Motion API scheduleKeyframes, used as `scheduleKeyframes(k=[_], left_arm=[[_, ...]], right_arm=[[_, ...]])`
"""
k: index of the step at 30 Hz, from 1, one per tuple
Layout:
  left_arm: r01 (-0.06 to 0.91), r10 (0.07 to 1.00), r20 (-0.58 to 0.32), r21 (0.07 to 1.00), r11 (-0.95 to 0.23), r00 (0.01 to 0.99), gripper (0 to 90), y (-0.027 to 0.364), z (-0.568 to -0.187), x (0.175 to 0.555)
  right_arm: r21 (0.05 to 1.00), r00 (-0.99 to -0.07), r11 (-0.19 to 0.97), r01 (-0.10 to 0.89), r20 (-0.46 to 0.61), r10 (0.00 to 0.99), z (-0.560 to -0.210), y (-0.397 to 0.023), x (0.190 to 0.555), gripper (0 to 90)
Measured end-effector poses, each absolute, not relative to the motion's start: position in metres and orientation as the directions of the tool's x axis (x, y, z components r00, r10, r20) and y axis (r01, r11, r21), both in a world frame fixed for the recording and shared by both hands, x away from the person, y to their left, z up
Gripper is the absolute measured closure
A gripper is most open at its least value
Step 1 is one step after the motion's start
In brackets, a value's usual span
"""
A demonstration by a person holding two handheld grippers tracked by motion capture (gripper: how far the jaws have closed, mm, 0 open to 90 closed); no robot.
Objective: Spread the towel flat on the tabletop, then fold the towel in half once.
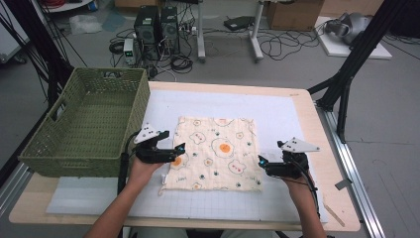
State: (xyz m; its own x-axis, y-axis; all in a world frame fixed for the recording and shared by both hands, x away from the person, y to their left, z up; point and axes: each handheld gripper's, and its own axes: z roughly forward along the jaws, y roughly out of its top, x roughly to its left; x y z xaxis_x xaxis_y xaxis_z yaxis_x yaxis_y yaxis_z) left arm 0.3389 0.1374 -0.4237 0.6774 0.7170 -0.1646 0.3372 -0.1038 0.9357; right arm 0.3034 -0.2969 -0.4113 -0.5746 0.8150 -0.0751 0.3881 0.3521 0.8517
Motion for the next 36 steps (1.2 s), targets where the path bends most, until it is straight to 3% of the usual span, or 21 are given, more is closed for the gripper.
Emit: scheduleKeyframes(k=[19, 28, 31, 36], left_arm=[[0.351, 0.727, -0.160, 0.929, -0.118, 0.667, 16.5, 0.140, -0.424, 0.340], [0.383, 0.733, -0.198, 0.919, -0.091, 0.650, 16.3, 0.147, -0.424, 0.346], [0.414, 0.725, -0.250, 0.909, -0.054, 0.642, 16.4, 0.144, -0.421, 0.350], [0.416, 0.734, -0.239, 0.907, -0.064, 0.636, 16.4, 0.138, -0.418, 0.362]], right_arm=[[0.865, -0.558, 0.331, 0.377, -0.073, 0.826, -0.407, -0.298, 0.301, 11.6], [0.862, -0.552, 0.322, 0.393, -0.059, 0.832, -0.409, -0.297, 0.304, 11.5], [0.859, -0.560, 0.330, 0.393, -0.061, 0.826, -0.410, -0.296, 0.305, 11.5], [0.853, -0.569, 0.334, 0.400, -0.055, 0.820, -0.411, -0.294, 0.305, 11.5]])
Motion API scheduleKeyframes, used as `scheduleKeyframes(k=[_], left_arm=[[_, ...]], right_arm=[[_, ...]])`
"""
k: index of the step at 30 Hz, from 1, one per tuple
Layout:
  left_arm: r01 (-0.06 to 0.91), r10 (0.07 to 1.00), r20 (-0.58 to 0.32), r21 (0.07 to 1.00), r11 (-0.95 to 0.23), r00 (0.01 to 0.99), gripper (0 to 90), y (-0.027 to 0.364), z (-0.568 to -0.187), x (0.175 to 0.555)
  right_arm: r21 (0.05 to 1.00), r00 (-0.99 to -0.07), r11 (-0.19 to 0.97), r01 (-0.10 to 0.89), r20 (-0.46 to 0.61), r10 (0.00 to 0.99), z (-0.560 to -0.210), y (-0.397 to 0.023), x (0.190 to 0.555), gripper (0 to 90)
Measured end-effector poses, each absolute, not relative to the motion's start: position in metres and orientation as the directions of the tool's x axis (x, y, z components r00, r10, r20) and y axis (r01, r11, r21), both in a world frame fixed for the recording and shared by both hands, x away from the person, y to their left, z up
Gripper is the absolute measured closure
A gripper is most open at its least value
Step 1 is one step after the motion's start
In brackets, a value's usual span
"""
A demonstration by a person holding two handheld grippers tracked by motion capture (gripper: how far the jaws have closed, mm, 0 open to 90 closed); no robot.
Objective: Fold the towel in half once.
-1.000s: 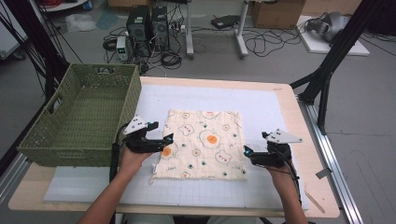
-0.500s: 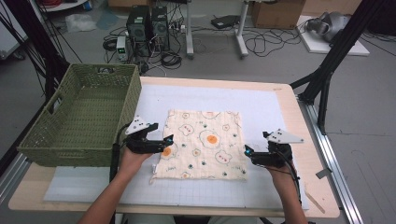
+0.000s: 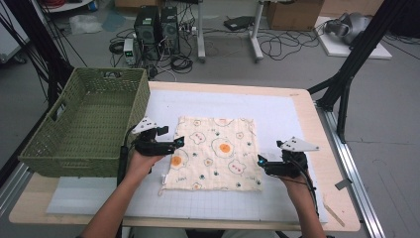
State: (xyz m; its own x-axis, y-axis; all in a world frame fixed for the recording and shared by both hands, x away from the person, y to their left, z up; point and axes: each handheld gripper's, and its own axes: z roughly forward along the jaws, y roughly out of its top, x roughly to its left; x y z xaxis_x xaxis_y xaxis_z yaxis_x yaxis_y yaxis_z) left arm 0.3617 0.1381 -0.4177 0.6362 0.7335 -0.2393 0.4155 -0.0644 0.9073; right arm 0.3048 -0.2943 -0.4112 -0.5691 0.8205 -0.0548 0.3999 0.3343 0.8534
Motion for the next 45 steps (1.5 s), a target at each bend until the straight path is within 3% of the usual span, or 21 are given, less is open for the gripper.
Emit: scheduleKeyframes(k=[7, 16, 25, 32, 38, 45], left_arm=[[0.506, 0.773, -0.269, 0.859, -0.077, 0.575, 18.0, 0.135, -0.430, 0.384], [0.534, 0.805, -0.249, 0.840, -0.097, 0.538, 21.6, 0.122, -0.426, 0.415], [0.564, 0.857, -0.160, 0.808, -0.172, 0.489, 24.6, 0.111, -0.435, 0.444], [0.591, 0.882, -0.127, 0.784, -0.191, 0.454, 34.5, 0.110, -0.449, 0.457], [0.548, 0.879, -0.014, 0.786, -0.285, 0.477, 44.4, 0.104, -0.451, 0.455], [0.544, 0.863, -0.051, 0.795, -0.270, 0.503, 71.6, 0.107, -0.451, 0.455]], right_arm=[[0.858, -0.579, 0.328, 0.395, -0.044, 0.814, -0.411, -0.294, 0.305, 11.5], [0.852, -0.587, 0.332, 0.404, -0.036, 0.809, -0.412, -0.292, 0.306, 11.5], [0.853, -0.589, 0.328, 0.406, -0.030, 0.807, -0.412, -0.293, 0.308, 11.5], [0.852, -0.577, 0.323, 0.411, -0.031, 0.816, -0.413, -0.294, 0.310, 11.5], [0.840, -0.569, 0.326, 0.435, -0.025, 0.822, -0.415, -0.293, 0.313, 11.6], [0.834, -0.560, 0.333, 0.439, -0.036, 0.828, -0.416, -0.292, 0.315, 11.5]])
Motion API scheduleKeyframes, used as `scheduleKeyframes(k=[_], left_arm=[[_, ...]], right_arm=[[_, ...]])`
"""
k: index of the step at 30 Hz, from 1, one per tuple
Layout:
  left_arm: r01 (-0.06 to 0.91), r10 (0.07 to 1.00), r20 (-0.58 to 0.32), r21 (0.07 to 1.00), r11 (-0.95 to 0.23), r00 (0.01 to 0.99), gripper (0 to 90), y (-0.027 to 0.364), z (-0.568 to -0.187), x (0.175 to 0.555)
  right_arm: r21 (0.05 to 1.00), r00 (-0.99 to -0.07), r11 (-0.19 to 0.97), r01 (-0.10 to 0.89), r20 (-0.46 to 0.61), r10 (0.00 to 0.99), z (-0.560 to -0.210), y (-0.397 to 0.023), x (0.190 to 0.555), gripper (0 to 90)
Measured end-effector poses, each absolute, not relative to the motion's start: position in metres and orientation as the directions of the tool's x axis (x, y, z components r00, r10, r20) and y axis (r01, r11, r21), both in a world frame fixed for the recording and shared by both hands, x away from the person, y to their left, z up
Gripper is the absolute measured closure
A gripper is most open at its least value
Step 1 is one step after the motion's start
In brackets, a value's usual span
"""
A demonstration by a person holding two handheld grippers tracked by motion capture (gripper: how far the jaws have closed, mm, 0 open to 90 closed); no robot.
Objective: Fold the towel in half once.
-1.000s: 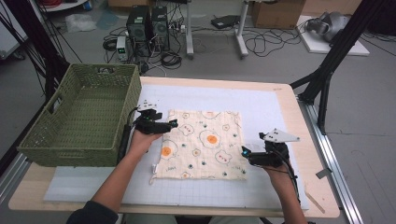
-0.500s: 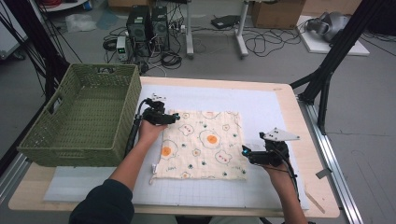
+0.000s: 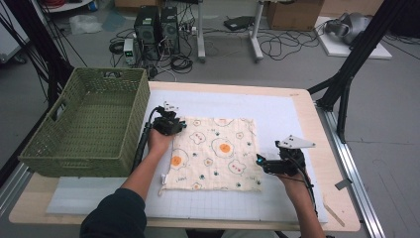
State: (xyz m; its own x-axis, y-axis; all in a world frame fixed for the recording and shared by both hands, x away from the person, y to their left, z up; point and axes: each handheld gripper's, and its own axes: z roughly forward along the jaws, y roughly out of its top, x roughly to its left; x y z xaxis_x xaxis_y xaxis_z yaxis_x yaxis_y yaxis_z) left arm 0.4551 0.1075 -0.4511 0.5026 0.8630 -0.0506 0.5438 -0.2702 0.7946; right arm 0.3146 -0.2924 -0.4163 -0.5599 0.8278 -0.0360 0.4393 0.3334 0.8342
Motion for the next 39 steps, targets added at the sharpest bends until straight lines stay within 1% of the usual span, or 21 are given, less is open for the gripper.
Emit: scheduleKeyframes(k=[3, 6, 9, 11, 15, 17, 19, 20, 22, 23, 25, 27, 31, 32, 34, 36, 37, 38, 39], left_arm=[[0.548, 0.854, -0.075, 0.795, -0.261, 0.515, 84.6, 0.109, -0.451, 0.455], [0.560, 0.858, -0.110, 0.797, -0.225, 0.501, 86.1, 0.111, -0.451, 0.455], [0.574, 0.860, -0.150, 0.797, -0.186, 0.487, 86.2, 0.116, -0.450, 0.455], [0.574, 0.859, -0.148, 0.797, -0.190, 0.490, 86.2, 0.118, -0.450, 0.455], [0.578, 0.857, -0.168, 0.798, -0.172, 0.487, 86.1, 0.120, -0.449, 0.454], [0.576, 0.857, -0.163, 0.798, -0.177, 0.489, 86.0, 0.120, -0.449, 0.454], [0.577, 0.857, -0.170, 0.799, -0.170, 0.487, 86.0, 0.120, -0.449, 0.454], [0.577, 0.856, -0.170, 0.799, -0.171, 0.488, 86.0, 0.121, -0.448, 0.454], [0.576, 0.856, -0.173, 0.801, -0.166, 0.488, 86.0, 0.121, -0.448, 0.454], [0.573, 0.856, -0.171, 0.803, -0.166, 0.488, 86.0, 0.121, -0.447, 0.454], [0.572, 0.854, -0.176, 0.804, -0.162, 0.490, 86.0, 0.121, -0.447, 0.454], [0.574, 0.852, -0.172, 0.801, -0.172, 0.494, 86.0, 0.121, -0.446, 0.453], [0.574, 0.852, -0.170, 0.800, -0.175, 0.496, 85.9, 0.121, -0.446, 0.452], [0.576, 0.853, -0.169, 0.799, -0.176, 0.494, 85.9, 0.121, -0.446, 0.452], [0.581, 0.855, -0.170, 0.794, -0.176, 0.491, 86.0, 0.121, -0.446, 0.451], [0.579, 0.855, -0.162, 0.795, -0.184, 0.494, 86.0, 0.121, -0.446, 0.451], [0.578, 0.855, -0.161, 0.795, -0.184, 0.493, 86.1, 0.122, -0.445, 0.451], [0.576, 0.856, -0.160, 0.797, -0.182, 0.492, 86.1, 0.123, -0.444, 0.451], [0.575, 0.857, -0.164, 0.799, -0.175, 0.489, 86.2, 0.123, -0.444, 0.451]], right_arm=[[0.830, -0.554, 0.326, 0.452, -0.025, 0.832, -0.418, -0.293, 0.318, 11.6], [0.821, -0.554, 0.331, 0.465, -0.022, 0.832, -0.419, -0.292, 0.325, 11.5], [0.830, -0.544, 0.309, 0.464, -0.008, 0.839, -0.415, -0.293, 0.336, 11.5], [0.835, -0.536, 0.288, 0.469, 0.010, 0.844, -0.412, -0.293, 0.346, 11.5], [0.813, -0.524, 0.287, 0.506, 0.026, 0.851, -0.411, -0.287, 0.372, 12.0], [0.793, -0.532, 0.309, 0.525, 0.022, 0.847, -0.414, -0.283, 0.386, 19.2], [0.768, -0.529, 0.330, 0.549, 0.013, 0.849, -0.417, -0.278, 0.400, 21.1], [0.761, -0.528, 0.335, 0.555, 0.012, 0.849, -0.418, -0.277, 0.405, 25.8], [0.754, -0.529, 0.338, 0.563, 0.014, 0.849, -0.421, -0.273, 0.417, 31.4], [0.749, -0.530, 0.347, 0.565, 0.008, 0.848, -0.423, -0.271, 0.422, 36.8], [0.734, -0.523, 0.357, 0.577, -0.002, 0.852, -0.427, -0.268, 0.431, 40.9], [0.719, -0.496, 0.335, 0.610, 0.016, 0.868, -0.433, -0.267, 0.439, 46.4], [0.721, -0.475, 0.310, 0.619, 0.030, 0.879, -0.437, -0.262, 0.450, 54.7], [0.718, -0.475, 0.315, 0.620, 0.024, 0.879, -0.438, -0.260, 0.452, 55.1], [0.700, -0.474, 0.324, 0.636, 0.023, 0.880, -0.442, -0.256, 0.456, 60.3], [0.710, -0.454, 0.290, 0.641, 0.048, 0.890, -0.443, -0.257, 0.457, 65.9], [0.710, -0.455, 0.289, 0.642, 0.050, 0.889, -0.443, -0.257, 0.457, 74.2], [0.712, -0.474, 0.292, 0.638, 0.064, 0.878, -0.443, -0.257, 0.457, 82.1], [0.710, -0.486, 0.303, 0.636, 0.063, 0.871, -0.443, -0.255, 0.456, 85.7]])
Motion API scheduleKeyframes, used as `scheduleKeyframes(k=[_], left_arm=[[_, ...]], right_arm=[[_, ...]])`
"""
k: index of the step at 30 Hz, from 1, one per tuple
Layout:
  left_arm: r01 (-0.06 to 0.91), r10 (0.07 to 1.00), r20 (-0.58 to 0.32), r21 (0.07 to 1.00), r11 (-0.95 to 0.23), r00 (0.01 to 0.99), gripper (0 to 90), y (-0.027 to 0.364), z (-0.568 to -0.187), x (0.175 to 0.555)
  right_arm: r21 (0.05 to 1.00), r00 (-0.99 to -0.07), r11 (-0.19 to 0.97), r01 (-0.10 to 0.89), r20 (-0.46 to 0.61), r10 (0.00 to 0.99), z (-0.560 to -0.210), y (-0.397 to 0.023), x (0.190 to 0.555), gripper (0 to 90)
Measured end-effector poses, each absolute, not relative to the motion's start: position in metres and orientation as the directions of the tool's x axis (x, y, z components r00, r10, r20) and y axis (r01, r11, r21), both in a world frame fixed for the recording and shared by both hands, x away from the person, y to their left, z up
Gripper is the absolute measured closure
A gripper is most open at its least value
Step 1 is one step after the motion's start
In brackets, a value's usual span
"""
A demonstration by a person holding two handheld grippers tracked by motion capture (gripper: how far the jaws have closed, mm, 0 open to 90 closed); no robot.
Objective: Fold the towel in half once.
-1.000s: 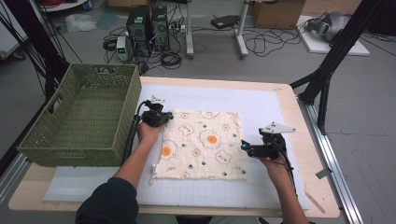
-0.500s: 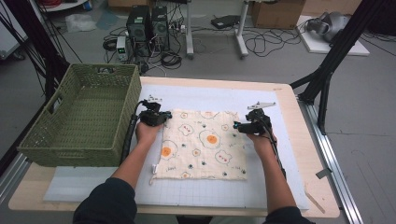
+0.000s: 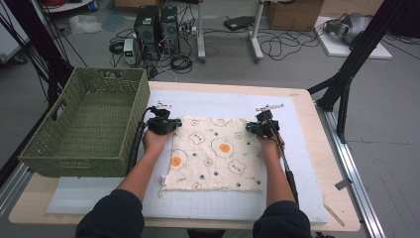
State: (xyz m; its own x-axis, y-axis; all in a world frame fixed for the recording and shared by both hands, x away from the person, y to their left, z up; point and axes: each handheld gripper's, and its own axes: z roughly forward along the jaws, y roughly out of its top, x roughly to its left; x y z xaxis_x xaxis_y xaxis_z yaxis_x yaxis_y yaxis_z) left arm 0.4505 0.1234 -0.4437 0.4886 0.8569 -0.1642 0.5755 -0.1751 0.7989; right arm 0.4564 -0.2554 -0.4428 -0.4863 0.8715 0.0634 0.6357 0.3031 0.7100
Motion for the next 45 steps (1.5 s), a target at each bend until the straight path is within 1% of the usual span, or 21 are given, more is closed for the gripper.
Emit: scheduleKeyframes(k=[1, 4, 8, 12, 14, 17, 20, 24, 27, 29, 31, 37, 40, 45], left_arm=[[0.571, 0.858, -0.170, 0.804, -0.165, 0.486, 86.2, 0.124, -0.443, 0.450], [0.530, 0.865, -0.143, 0.834, -0.157, 0.480, 86.3, 0.124, -0.435, 0.449], [0.465, 0.875, -0.133, 0.878, -0.114, 0.466, 86.4, 0.126, -0.423, 0.447], [0.454, 0.864, -0.145, 0.885, -0.104, 0.481, 86.4, 0.129, -0.418, 0.445], [0.459, 0.858, -0.147, 0.882, -0.111, 0.491, 86.3, 0.130, -0.416, 0.442], [0.466, 0.854, -0.147, 0.877, -0.121, 0.498, 86.2, 0.131, -0.411, 0.436], [0.424, 0.846, -0.136, 0.898, -0.115, 0.516, 86.3, 0.130, -0.406, 0.426], [0.442, 0.839, -0.151, 0.890, -0.115, 0.522, 86.3, 0.132, -0.407, 0.413], [0.420, 0.829, -0.137, 0.899, -0.126, 0.542, 86.3, 0.133, -0.405, 0.402], [0.403, 0.820, -0.126, 0.905, -0.135, 0.558, 86.3, 0.134, -0.403, 0.396], [0.400, 0.815, -0.131, 0.907, -0.132, 0.564, 86.2, 0.136, -0.402, 0.391], [0.413, 0.792, -0.148, 0.899, -0.141, 0.592, 86.1, 0.139, -0.407, 0.375], [0.400, 0.785, -0.146, 0.906, -0.137, 0.601, 86.1, 0.140, -0.410, 0.365], [0.381, 0.766, -0.114, 0.907, -0.180, 0.632, 86.2, 0.140, -0.415, 0.348]], right_arm=[[0.706, -0.494, 0.327, 0.628, 0.037, 0.869, -0.442, -0.253, 0.456, 86.3], [0.701, -0.509, 0.372, 0.609, -0.014, 0.861, -0.438, -0.248, 0.455, 86.8], [0.775, -0.478, 0.315, 0.548, -0.019, 0.878, -0.425, -0.253, 0.451, 86.8], [0.814, -0.484, 0.292, 0.503, -0.015, 0.875, -0.414, -0.258, 0.448, 86.7], [0.819, -0.493, 0.289, 0.496, -0.008, 0.870, -0.411, -0.257, 0.445, 86.7], [0.817, -0.523, 0.317, 0.482, -0.021, 0.852, -0.405, -0.256, 0.440, 86.7], [0.817, -0.543, 0.328, 0.475, -0.021, 0.839, -0.400, -0.255, 0.433, 86.7], [0.817, -0.560, 0.338, 0.468, -0.022, 0.828, -0.397, -0.256, 0.423, 86.7], [0.818, -0.574, 0.341, 0.463, -0.016, 0.819, -0.395, -0.256, 0.414, 86.7], [0.817, -0.583, 0.356, 0.453, -0.030, 0.812, -0.394, -0.255, 0.407, 86.7], [0.817, -0.590, 0.363, 0.449, -0.034, 0.807, -0.394, -0.255, 0.401, 86.7], [0.818, -0.605, 0.363, 0.446, -0.024, 0.796, -0.393, -0.258, 0.382, 86.5], [0.823, -0.619, 0.374, 0.428, -0.034, 0.784, -0.391, -0.257, 0.374, 86.5], [0.820, -0.635, 0.387, 0.421, -0.039, 0.772, -0.396, -0.257, 0.361, 86.4]])
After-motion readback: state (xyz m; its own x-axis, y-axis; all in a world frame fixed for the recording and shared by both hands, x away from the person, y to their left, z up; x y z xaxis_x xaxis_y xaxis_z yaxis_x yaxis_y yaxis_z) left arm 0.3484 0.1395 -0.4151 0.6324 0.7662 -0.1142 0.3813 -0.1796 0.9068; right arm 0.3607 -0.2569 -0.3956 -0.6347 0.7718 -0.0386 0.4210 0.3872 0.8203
